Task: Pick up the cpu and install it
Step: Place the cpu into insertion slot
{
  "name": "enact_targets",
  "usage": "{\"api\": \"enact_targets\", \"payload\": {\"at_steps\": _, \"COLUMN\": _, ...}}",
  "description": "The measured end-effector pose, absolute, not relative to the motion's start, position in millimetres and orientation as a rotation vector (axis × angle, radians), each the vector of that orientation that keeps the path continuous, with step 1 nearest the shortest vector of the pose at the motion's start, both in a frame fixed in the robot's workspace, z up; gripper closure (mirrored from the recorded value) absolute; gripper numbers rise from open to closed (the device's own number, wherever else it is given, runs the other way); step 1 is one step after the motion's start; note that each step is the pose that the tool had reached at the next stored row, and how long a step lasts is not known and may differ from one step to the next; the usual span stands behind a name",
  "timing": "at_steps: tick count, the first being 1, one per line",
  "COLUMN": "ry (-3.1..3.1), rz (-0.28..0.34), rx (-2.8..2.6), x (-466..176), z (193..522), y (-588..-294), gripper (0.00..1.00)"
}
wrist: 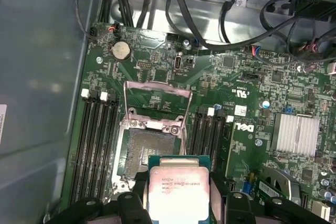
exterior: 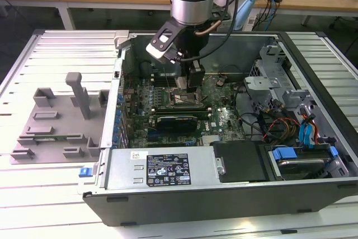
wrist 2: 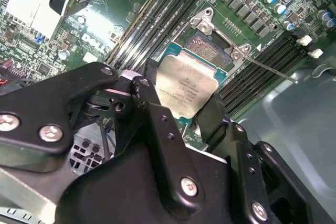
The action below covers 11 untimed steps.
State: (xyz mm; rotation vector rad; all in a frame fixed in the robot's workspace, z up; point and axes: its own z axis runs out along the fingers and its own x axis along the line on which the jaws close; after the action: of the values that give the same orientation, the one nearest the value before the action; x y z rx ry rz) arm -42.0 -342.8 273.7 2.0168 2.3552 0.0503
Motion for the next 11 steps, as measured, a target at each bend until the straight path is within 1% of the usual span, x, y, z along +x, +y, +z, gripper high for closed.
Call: {"api": "enact_targets", "payload": {"at_steps": 11, "ry": 2.277, "rz": 0.05, "rx": 2.104, "x": -42, "z": 256, "y": -342, "gripper": 0.45}}
